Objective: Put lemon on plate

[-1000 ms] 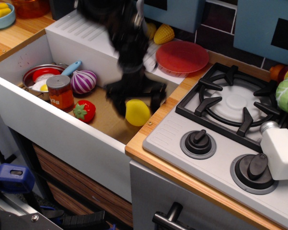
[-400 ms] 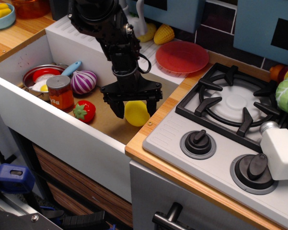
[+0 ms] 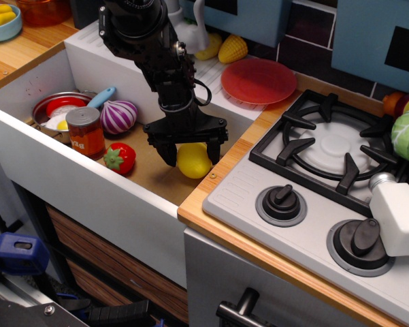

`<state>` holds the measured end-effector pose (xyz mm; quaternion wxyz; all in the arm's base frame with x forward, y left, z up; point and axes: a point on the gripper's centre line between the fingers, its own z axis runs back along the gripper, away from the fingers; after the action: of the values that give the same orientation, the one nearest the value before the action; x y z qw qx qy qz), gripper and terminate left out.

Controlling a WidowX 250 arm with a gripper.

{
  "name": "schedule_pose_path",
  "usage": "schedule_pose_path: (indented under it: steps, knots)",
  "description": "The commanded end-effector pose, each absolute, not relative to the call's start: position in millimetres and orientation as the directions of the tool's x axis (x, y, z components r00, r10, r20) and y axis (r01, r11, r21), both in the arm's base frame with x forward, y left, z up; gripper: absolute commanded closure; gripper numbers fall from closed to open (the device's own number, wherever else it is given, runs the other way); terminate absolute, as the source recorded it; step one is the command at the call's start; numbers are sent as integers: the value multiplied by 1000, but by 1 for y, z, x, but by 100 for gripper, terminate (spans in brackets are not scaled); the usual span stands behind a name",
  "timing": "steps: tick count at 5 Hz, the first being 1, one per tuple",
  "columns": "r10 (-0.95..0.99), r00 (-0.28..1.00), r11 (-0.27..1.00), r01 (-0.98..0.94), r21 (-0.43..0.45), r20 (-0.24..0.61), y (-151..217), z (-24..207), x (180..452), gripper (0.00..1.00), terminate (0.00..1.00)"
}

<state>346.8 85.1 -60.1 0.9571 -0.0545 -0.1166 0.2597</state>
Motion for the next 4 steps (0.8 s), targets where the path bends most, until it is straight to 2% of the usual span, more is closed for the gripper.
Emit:
schedule_pose_path:
  steps: [1,2,3,4]
  knots:
    - [508,832,861,-479,-172,224,91,-52,363,100,0]
    - [494,843,870,-481,-114,214,90,-29,354,100,0]
    - [432,871,894,-448,15,235,99,21,343,100,0]
    - [363,891,909,-403,108,272,103,71,349,100,0]
